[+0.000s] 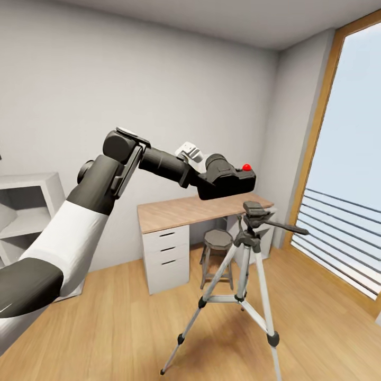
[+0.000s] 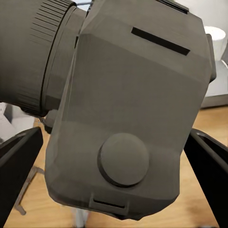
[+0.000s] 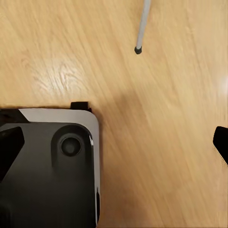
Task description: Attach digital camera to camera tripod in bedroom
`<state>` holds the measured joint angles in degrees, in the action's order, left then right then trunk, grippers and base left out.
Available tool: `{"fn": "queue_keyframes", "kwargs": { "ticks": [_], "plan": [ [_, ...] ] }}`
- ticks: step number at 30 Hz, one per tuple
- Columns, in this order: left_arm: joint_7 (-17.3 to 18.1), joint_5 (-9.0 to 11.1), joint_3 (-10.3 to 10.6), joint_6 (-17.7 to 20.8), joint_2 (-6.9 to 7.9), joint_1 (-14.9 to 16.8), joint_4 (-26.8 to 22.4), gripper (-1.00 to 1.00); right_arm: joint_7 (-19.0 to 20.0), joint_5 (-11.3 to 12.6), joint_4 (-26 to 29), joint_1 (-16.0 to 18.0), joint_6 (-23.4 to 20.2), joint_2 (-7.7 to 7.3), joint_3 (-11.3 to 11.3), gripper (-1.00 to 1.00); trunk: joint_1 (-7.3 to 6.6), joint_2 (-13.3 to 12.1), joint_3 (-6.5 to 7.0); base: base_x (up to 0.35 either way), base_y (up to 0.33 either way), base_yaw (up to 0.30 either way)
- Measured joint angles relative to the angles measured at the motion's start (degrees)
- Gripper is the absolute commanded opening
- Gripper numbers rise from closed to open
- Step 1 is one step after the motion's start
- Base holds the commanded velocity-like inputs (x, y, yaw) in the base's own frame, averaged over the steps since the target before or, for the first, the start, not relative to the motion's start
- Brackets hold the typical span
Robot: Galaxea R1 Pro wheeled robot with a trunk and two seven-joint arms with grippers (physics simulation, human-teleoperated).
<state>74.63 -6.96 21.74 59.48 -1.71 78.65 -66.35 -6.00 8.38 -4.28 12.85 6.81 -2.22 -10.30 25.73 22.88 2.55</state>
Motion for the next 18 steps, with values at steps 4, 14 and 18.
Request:
{"fn": "queue_keyframes", "kwargs": {
  "ticks": [4, 14, 18],
  "plan": [
    [0.1, -0.1, 0.1, 0.0, -0.1, -0.1, 1.1, -1.0, 0.0, 0.0, 0.0, 0.0, 0.0, 0.0, 0.0, 1.0, 0.0, 0.0, 0.0, 0.34, 0.0, 0.0],
    [0.4, 0.1, 0.2, 0.0, -4.01, -0.1, 6.8, -1.0, 0.0, 0.0, 0.0, 0.0, 0.0, 0.0, 0.0, 1.0, 0.03, 0.0, 0.0, 0.149, 0.0, 0.0],
    [0.5, 0.0, 0.2, 0.0, -4.4, -0.1, 6.9, -1.0, 0.0, 0.0, 0.0, 0.0, 0.0, 0.0, 0.0, 1.0, 0.03, 0.0, 0.0, 0.007, 0.0, 0.0]
  ]
}}
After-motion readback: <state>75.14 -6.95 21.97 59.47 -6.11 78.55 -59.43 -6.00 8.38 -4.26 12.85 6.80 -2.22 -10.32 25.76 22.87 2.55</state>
